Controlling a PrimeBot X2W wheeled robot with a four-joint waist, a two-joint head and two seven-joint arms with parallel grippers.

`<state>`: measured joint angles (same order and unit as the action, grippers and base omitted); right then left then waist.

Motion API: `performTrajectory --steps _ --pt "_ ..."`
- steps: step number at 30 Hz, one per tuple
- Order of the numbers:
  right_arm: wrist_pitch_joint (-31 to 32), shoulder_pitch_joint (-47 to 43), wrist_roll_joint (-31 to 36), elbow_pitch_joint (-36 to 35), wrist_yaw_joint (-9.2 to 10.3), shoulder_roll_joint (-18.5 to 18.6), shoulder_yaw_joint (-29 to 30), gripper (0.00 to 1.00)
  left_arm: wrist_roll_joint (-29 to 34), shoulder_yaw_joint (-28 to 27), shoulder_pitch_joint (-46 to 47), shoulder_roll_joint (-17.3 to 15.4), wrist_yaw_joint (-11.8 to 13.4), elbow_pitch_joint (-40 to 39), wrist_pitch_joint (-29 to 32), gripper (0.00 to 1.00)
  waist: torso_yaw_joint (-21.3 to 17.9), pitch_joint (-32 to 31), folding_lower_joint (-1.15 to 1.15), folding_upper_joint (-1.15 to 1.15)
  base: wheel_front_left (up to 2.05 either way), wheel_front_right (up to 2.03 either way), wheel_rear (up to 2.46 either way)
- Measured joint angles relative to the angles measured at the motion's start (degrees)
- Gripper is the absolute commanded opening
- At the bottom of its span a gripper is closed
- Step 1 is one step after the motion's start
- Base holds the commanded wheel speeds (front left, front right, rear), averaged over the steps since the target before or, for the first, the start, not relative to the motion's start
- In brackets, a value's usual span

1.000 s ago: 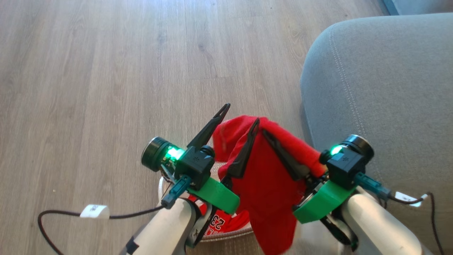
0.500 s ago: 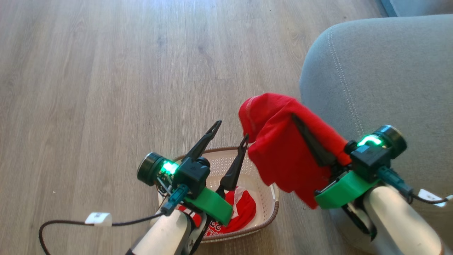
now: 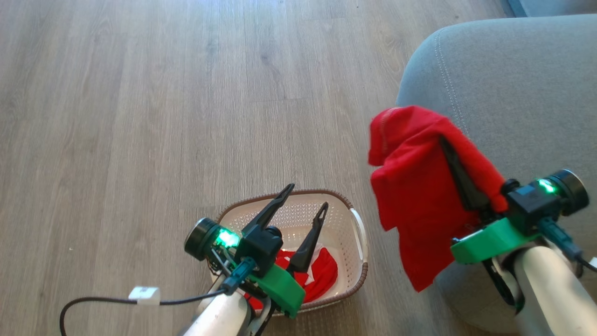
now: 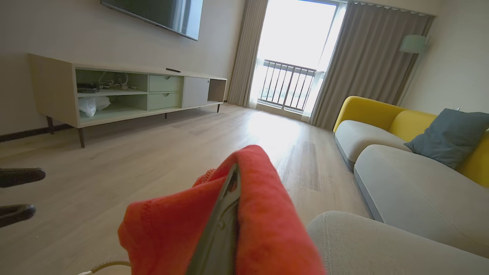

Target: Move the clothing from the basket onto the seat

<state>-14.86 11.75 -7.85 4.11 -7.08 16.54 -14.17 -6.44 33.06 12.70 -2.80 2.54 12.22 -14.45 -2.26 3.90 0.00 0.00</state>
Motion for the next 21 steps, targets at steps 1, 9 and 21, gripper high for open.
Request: performTrajectory --steps 1,9,21 --pt "0.0 -0.4 0.3 0.1 0.00 -0.4 0.9 0.00 0.0 0.0 0.0 0.0 -0.1 0.1 0.0 1.00 0.0 0.0 0.00 0.00 0.00 0.00 0.00" --pt "0.0 -4.7 -0.3 1.8 0.00 -4.9 10.8 0.00 1.0 0.0 -2.4 0.0 -0.4 1.6 0.0 1.00 -0.1 -0.2 0.00 0.00 0.00 0.00 0.00" --pt "0.0 -7.3 -0.2 4.4 0.00 -8.4 17.6 0.00 0.6 -1.8 -4.9 0.0 -1.4 1.9 0.0 1.00 -1.0 0.0 0.00 0.00 0.00 0.00 0.00"
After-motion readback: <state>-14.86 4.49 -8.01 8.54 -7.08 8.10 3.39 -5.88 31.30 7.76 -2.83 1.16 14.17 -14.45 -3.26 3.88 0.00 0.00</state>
